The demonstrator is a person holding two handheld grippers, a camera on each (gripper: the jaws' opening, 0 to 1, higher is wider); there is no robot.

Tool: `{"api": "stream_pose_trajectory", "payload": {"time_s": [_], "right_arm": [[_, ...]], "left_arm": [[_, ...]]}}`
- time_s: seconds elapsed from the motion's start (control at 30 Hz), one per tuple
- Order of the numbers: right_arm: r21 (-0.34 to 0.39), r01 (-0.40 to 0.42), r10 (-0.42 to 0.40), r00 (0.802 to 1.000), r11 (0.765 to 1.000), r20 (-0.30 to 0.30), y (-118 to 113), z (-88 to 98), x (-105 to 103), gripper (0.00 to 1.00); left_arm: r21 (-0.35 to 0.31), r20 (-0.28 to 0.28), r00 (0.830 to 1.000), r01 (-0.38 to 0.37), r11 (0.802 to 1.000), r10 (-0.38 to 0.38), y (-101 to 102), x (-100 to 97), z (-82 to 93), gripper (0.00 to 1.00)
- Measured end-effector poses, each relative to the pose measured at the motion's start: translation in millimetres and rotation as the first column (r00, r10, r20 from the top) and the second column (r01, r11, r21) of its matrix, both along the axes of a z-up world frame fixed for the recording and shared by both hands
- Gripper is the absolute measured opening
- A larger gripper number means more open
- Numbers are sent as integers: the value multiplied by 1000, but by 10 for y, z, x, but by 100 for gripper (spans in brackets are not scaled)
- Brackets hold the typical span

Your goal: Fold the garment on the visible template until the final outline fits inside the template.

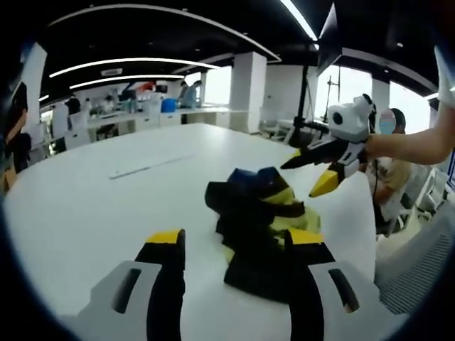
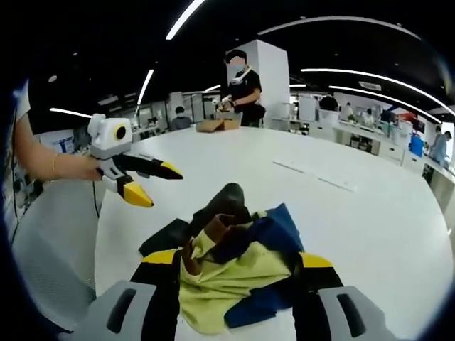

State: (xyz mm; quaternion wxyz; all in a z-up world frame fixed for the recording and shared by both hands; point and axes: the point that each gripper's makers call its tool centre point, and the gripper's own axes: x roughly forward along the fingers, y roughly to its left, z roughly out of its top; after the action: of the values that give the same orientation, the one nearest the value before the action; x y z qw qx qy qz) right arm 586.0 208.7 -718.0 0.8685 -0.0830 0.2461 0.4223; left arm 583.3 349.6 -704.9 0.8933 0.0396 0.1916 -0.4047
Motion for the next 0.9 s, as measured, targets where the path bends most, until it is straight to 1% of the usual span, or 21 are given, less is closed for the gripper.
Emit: {"api": "stream_pose_trajectory", "payload": {"time_s": [0.13,0.23,0.37,0.43,0.6,0.7,0.87,0.9], "right_arm": [[-8,-13,13,1000,1000,-17,23,-85,50,57],[1,-13,13,1000,1000,-23,38,-97,89,56],[6,-9,9,1000,1000,-18,47,-83,151,51],[6,-13,13,1000,1000,-12,57,-68,157,49],[-7,-22,22,1000,1000,-1,73,-61,184,47],[-3,-26,26,1000,1000,5,88,-40,199,45],[3,-34,34,999,999,15,101,27,205,43],[7,-37,37,999,999,25,102,53,212,42]], "left_arm": [[9,-8,1000,12,1000,-12,-31,44,-35,49],[2,-18,1000,23,1000,-23,-64,83,-43,46],[-21,-24,999,24,999,-25,-103,136,-35,43],[-40,-25,999,32,999,-33,-144,162,-24,40],[-52,-34,998,50,997,-52,-250,205,-35,35],[-46,-27,997,67,997,-68,-319,236,-52,33],[-60,-30,996,79,995,-81,-420,278,-38,29],[-60,-29,996,82,995,-84,-444,293,-35,28]]}}
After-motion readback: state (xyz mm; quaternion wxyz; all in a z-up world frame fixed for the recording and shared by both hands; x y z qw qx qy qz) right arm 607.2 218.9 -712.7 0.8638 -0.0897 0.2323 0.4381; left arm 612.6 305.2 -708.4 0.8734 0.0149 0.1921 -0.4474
